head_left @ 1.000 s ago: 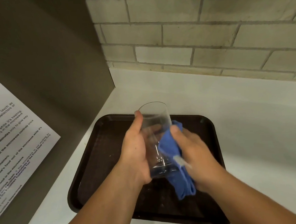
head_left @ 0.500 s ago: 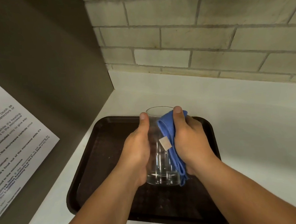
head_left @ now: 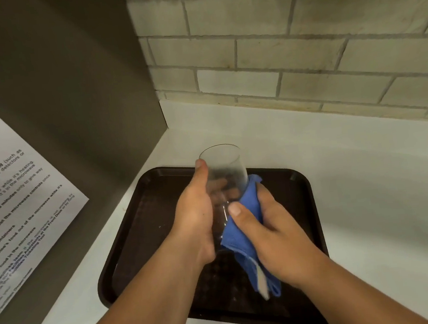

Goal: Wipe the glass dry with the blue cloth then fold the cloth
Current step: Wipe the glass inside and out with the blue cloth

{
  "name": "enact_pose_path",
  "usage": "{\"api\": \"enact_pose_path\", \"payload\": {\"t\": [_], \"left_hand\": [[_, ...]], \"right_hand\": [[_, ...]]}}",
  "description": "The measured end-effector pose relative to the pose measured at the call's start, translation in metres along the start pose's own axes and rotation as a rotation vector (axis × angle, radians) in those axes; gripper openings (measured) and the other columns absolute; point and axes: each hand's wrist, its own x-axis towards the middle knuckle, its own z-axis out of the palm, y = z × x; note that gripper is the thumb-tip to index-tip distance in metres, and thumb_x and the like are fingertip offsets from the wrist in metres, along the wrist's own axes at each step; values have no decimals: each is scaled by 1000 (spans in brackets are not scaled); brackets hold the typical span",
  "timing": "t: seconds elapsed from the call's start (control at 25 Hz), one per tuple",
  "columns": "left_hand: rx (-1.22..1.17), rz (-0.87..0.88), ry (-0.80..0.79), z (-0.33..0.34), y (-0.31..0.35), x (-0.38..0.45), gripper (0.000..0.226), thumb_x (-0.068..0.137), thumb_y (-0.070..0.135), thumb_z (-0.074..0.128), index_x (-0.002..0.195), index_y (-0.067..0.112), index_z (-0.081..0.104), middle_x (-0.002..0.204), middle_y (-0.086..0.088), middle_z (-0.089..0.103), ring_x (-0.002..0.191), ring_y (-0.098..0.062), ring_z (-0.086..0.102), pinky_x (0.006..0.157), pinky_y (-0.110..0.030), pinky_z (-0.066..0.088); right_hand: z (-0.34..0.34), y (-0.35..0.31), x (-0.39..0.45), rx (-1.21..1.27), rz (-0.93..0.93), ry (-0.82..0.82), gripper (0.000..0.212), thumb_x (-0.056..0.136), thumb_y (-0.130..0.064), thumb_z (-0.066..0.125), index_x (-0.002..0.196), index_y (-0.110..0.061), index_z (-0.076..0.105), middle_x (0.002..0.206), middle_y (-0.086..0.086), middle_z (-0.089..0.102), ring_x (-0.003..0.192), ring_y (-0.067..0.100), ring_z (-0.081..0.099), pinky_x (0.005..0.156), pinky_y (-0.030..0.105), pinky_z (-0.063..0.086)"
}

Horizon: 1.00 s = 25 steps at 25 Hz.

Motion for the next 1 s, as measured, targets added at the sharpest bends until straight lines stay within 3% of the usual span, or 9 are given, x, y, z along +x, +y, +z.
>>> {"api": "enact_pose_path", "payload": {"t": [0.12,0.24,0.32,0.44,0.56,0.68,0.76,0.88,1.0], "left_hand": [[62,37,-109,-1,-2,1,70,91,74,51,111,16,83,108,-15,84,98,-34,81,79,-46,66],[50,23,-248,-2,-1,-2,72,96,73,44,123,16,78,125,-21,78,116,-42,73,103,-57,56],[87,54,-197,0,1,0,70,99,72,38,124,19,77,119,-16,81,111,-36,77,102,-55,56],[144,73,-93,8,-1,-5,67,97,70,44,124,18,75,113,-17,83,106,-36,78,103,-57,56],[71,98,-145,11,-4,-11,75,77,71,59,127,16,74,121,-21,79,110,-39,76,103,-58,57],[-3,47,-206,7,0,-8,77,86,75,55,125,12,77,128,-22,76,116,-40,74,104,-58,55],[-92,-37,-202,2,1,0,85,89,80,47,120,8,79,124,-22,78,109,-41,76,96,-55,60],[-60,-58,-121,-2,-1,8,90,87,84,45,120,7,78,121,-22,79,107,-41,77,92,-53,61],[-1,-15,-167,0,-6,7,83,84,81,50,120,12,79,121,-20,80,109,-37,78,85,-46,64]], "right_hand": [[1,-11,13,-96,-82,244,34,96,-51,52,109,-19,58,84,1,73,75,5,72,61,14,54],[-11,-23,35,74,111,411,59,96,-62,39,91,-10,67,78,17,73,66,19,71,67,36,58],[-11,-22,40,146,157,431,59,97,-62,37,88,-12,68,87,22,73,76,30,72,76,44,58],[-6,-17,40,75,88,465,54,96,-62,37,83,-18,64,81,14,73,74,23,71,73,40,58],[-8,-17,46,-26,27,443,60,95,-63,36,82,-12,64,74,14,72,64,21,69,63,36,56],[-15,-15,48,122,163,389,59,100,-53,40,82,-3,62,65,12,68,54,19,64,56,29,53],[-16,-9,34,248,232,234,49,101,-50,44,83,-9,66,66,6,70,59,16,67,62,29,56],[-4,3,4,76,18,25,35,97,-53,46,110,-26,62,97,6,75,88,20,73,86,35,59],[-1,-2,5,3,-169,123,33,97,-48,49,115,-22,55,94,0,71,86,17,72,73,23,59]]}}
